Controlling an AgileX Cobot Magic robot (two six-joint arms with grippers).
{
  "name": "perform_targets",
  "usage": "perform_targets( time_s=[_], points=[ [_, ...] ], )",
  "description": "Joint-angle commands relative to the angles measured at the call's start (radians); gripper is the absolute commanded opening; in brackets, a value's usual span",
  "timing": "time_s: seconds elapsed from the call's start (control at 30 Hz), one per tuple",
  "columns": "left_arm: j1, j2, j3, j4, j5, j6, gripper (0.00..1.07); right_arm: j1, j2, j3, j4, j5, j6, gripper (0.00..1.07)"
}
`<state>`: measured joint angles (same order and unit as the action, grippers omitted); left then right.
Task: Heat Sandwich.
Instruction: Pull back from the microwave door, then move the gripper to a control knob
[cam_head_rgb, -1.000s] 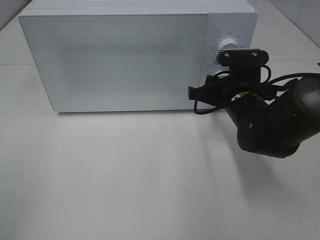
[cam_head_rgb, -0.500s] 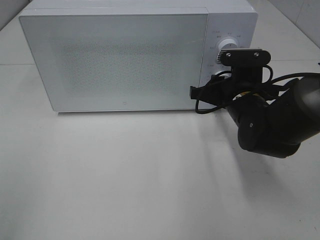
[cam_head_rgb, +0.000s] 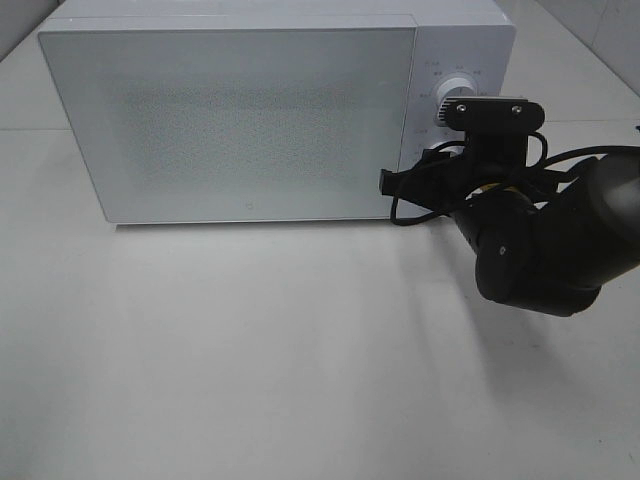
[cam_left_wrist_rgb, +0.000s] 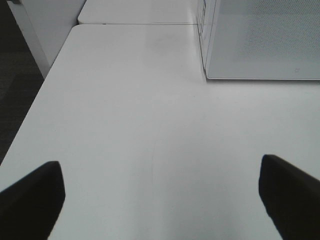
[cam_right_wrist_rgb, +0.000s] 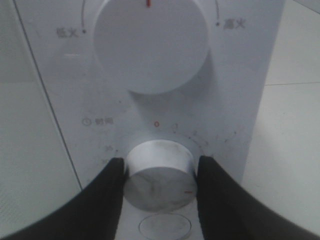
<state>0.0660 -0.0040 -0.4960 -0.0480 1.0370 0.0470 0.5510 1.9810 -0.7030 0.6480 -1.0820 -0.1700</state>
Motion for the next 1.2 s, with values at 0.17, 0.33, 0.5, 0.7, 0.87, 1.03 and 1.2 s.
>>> perform_targets(
  time_s=[0.17, 0.33, 0.5, 0.7, 0.87, 1.03, 1.2],
  points=[
    [0.000, -0.026, 0.003, -0.004, -0.008, 0.000, 1.01, -0.003, -0.003, -0.009, -0.019, -0.040, 0.202, 0.18],
    [0.000, -0.026, 0.003, -0.004, -0.008, 0.000, 1.01, -0.003, -0.003, -0.009, -0.003, -0.044, 0.328, 0.18],
    [0.000, -0.026, 0.003, -0.004, -0.008, 0.000, 1.01, -0.003, -0.003, -0.009, 0.015, -0.046, 0.424, 0.19],
    [0.000, -0.026, 0.003, -0.004, -0.008, 0.000, 1.01, -0.003, -0.003, -0.009, 0.015, -0.039, 0.591, 0.19],
    [0.000, -0.026, 0.003, -0.004, -0.008, 0.000, 1.01, -0.003, -0.003, -0.009, 0.015, -0.043, 0.738, 0.19],
    [0.000, -0.026, 0.003, -0.004, -0.008, 0.000, 1.01, -0.003, -0.003, -0.009, 0.015, -0.042, 0.814, 0.19],
    [0.000, -0.026, 0.003, -0.004, -0.008, 0.000, 1.01, -0.003, -0.003, -0.009, 0.015, -0.042, 0.896, 0.19]
  ],
)
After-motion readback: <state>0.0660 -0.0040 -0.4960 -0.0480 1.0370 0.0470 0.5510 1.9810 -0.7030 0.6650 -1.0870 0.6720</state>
